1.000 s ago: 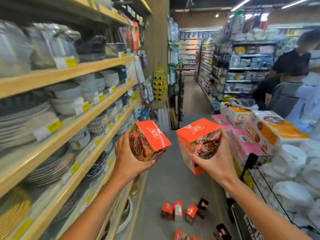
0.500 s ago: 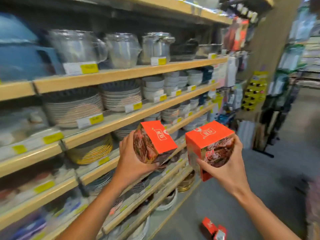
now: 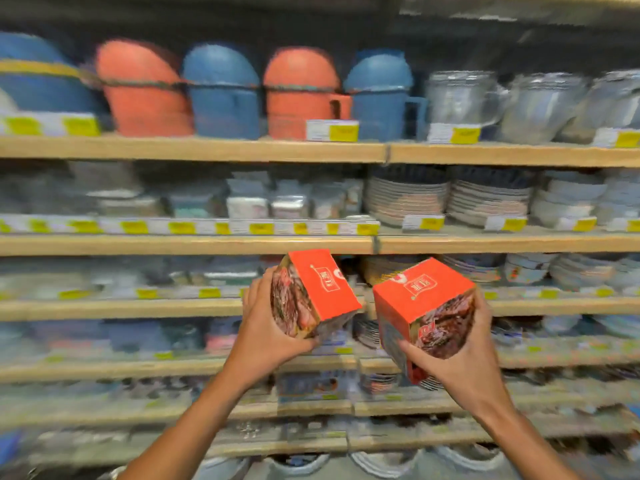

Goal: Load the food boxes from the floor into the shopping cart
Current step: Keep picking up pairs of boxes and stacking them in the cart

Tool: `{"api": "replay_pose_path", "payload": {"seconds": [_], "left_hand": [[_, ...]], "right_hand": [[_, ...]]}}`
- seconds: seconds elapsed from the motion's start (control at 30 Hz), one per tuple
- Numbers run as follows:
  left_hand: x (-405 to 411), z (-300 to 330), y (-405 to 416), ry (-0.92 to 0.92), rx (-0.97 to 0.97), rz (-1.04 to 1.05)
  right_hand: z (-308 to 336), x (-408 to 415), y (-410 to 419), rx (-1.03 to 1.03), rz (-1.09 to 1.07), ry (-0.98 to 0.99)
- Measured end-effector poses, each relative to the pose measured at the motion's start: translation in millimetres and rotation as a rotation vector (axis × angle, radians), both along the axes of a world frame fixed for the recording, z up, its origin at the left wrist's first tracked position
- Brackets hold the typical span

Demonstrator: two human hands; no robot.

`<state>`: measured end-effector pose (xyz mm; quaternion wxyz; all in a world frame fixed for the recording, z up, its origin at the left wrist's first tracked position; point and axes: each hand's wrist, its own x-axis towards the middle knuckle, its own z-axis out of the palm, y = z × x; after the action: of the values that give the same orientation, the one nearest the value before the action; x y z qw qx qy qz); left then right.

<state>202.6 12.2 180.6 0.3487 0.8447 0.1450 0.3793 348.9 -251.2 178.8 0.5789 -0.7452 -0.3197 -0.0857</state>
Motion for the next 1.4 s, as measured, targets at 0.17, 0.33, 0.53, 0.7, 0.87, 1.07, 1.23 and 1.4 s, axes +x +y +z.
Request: {"api": "replay_pose_path", "payload": {"seconds": [0.17,0.33,0.53,0.7,0.87,1.07,1.23,1.4], "left_hand": [[-116,-10,75,-0.024,-0.042,0.178],[-225,-17,136,-0.035,-0.039,0.324],[-329,-27,188,-0.033,-0.059,0.513],[-391,-43,209,-0.04,-0.105,0.686],[-427,-61,227,-0.036,-0.203,0.82],[-441,-57,236,-0.046,-0.174,0.983],[-446,-53,244,-0.11,-0.184,1.116],[-468,-68,242,-0.148,-0.219,1.271]], "right_hand": [[-5,-63,110,-0.022,0.209,0.05],[-11,-138,210,-0.037,0.4,0.054],[-20,-216,306,-0.041,0.576,0.037],[-31,-258,370,-0.062,0.724,0.065],[-45,-282,432,-0.097,0.888,0.092],[-64,-298,514,-0.108,1.108,0.154],[-75,-313,572,-0.1,1.251,0.178],[-88,-342,614,-0.059,1.419,0.172]]}}
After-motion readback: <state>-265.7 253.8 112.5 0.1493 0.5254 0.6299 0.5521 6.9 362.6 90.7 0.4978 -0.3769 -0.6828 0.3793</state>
